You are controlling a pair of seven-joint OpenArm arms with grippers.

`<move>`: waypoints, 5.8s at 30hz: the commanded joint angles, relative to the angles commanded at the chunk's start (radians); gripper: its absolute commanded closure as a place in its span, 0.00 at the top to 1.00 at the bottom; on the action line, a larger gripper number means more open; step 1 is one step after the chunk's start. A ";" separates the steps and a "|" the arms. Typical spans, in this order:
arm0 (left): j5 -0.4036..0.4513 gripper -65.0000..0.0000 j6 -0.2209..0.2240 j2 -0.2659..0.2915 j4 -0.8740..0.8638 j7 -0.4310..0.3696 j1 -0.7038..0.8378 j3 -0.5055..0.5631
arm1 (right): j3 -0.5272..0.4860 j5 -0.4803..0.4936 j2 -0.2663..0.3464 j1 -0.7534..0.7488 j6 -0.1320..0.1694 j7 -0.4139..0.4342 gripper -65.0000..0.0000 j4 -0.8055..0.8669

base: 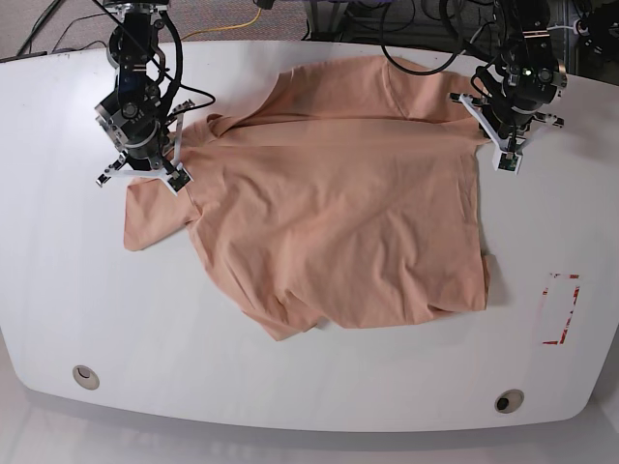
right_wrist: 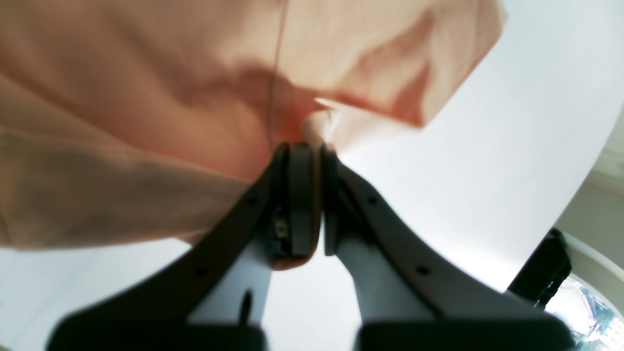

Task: Layout the t-shirt on the table in an organized manner, then fold the t-shirt properly
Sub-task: 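Swing the held shirt up and lay it flat across the table, then open both grippers and release the shirt edges, then move both open grippers to new spots along the shirt edges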

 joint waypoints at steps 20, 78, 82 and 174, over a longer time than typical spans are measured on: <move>0.003 0.18 0.000 0.000 -0.005 0.002 0.023 0.081 | 0.040 0.000 -0.002 -0.018 -0.008 0.026 0.58 -0.003; 0.003 0.85 0.000 -0.097 -0.037 0.037 -0.476 0.046 | -0.109 0.233 -0.386 -0.023 0.022 0.055 0.82 0.035; 0.005 0.85 0.002 -0.095 -0.037 0.037 -0.508 0.046 | -0.133 0.233 -0.386 -0.043 0.022 0.055 0.82 0.040; 0.011 0.85 0.006 -0.100 -0.038 -0.282 -0.339 0.049 | 0.043 0.233 -0.342 -0.422 -0.296 0.678 0.00 -0.115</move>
